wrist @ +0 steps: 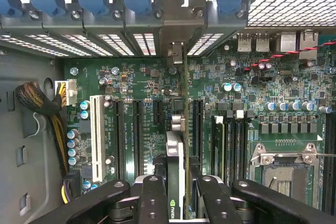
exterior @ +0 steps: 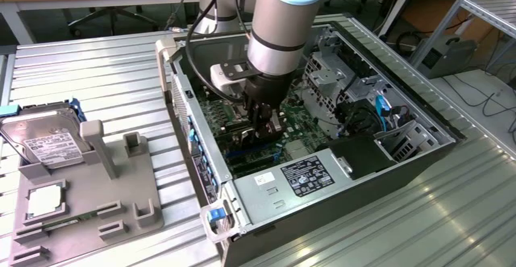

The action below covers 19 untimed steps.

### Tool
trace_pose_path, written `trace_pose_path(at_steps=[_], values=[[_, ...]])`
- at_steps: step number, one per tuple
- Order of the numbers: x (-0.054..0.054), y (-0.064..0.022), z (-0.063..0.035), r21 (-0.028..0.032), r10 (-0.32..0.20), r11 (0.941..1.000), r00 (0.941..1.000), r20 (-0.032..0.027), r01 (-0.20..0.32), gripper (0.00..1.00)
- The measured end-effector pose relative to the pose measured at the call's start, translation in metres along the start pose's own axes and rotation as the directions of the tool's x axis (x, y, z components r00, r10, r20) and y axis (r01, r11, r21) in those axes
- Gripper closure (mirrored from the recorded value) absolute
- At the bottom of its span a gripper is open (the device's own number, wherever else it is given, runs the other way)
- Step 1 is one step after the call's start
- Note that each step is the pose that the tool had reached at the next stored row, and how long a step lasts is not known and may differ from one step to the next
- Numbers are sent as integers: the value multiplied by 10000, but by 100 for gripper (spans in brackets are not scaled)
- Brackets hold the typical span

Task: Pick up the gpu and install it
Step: 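Insert the gpu into the slot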

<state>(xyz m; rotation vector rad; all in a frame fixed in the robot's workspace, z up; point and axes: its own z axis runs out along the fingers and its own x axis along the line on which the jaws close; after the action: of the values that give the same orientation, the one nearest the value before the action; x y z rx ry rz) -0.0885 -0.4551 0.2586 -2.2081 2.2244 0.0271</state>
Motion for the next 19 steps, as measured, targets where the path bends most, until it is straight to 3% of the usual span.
trace_pose_path(at_steps=[19], values=[[1, 17, 28, -1, 0, 10000, 10000, -1, 0, 73]])
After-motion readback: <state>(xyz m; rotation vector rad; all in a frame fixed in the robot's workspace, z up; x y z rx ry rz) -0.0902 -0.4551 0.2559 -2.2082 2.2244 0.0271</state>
